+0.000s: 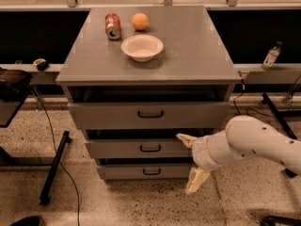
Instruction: Open middle drawer
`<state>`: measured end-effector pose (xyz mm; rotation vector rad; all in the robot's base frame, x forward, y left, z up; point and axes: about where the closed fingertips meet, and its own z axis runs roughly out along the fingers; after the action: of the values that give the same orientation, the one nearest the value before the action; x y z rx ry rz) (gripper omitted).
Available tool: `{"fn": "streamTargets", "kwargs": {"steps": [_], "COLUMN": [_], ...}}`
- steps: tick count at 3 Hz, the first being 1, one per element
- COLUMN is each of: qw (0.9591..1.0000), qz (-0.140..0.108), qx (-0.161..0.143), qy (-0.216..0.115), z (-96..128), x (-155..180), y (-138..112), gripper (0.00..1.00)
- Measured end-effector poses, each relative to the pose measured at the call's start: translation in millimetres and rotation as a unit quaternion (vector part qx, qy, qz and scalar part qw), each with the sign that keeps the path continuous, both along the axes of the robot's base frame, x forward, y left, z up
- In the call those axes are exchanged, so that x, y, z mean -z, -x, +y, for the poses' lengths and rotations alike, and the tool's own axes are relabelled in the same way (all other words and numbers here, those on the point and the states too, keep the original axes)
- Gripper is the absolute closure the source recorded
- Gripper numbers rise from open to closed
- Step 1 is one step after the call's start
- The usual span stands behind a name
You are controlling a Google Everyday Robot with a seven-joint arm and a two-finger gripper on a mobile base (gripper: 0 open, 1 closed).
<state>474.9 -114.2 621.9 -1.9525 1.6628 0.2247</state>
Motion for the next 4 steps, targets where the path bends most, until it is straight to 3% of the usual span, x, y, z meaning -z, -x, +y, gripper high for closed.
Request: {"fn": "streamTargets", "kwargs": {"steps": [1, 2, 3, 4], "qw": [0.9994, 0.9994, 0.9992, 0.9994], "qz": [-0.015, 0.002, 0.012, 0.001], "qx": [-0.030, -0.033, -0.037, -0.025], "qy": [0.004, 0.015, 0.012, 0.022], "z": [-1.2, 5.7, 17.7, 10.2], "x": [5.7, 17.5, 47.2, 76.5], "y": [2.7, -4.7, -30.9, -66.5], "gripper": [0.00, 0.00, 0.00, 0.00]}}
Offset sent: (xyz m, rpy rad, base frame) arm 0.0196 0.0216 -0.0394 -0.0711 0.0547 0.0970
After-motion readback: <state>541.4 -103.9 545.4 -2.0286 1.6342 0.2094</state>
